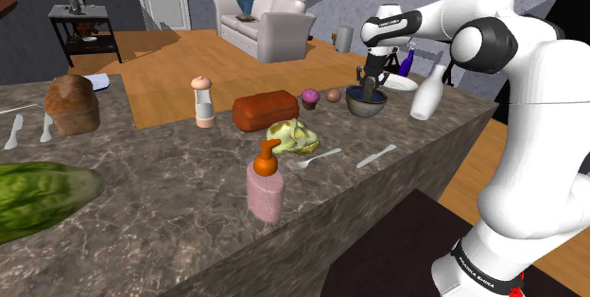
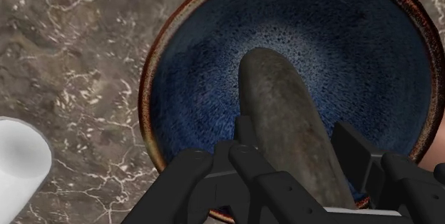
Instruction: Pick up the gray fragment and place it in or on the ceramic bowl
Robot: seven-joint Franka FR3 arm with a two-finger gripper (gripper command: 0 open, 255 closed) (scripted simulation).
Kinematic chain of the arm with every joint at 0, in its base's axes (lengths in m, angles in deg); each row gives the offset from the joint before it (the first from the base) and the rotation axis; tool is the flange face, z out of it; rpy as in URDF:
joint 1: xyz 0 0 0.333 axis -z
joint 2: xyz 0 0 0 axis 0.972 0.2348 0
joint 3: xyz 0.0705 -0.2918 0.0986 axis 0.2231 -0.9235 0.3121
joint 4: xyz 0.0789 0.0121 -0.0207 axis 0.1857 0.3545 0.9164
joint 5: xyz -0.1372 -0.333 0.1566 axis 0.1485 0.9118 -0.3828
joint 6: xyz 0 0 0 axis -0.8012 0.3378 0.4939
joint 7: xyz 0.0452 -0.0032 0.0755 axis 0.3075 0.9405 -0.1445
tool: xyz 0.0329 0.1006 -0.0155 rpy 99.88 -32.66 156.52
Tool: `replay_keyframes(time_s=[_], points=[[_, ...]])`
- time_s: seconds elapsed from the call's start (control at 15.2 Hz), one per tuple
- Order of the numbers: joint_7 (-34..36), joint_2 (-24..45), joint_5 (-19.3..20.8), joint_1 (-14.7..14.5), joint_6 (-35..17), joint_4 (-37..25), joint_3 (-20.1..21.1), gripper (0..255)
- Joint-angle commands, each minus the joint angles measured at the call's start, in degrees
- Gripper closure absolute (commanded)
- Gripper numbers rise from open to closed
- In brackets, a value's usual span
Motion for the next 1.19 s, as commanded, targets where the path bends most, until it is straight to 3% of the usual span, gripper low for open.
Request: replay_keyframes(time_s=[0.0,0.33,0.59,1.12], points=[[0.0,0.0,0.0,0.0,0.0,0.0,0.0,0],[0.0,0.0,0.0,0.0,0.0,0.0,0.0,0],[0.0,-1.2,0.1,-0.2,6.6,-5.4,0.0,0],[0.0,-1.2,0.1,-0.2,6.6,-5.4,0.0,0]])
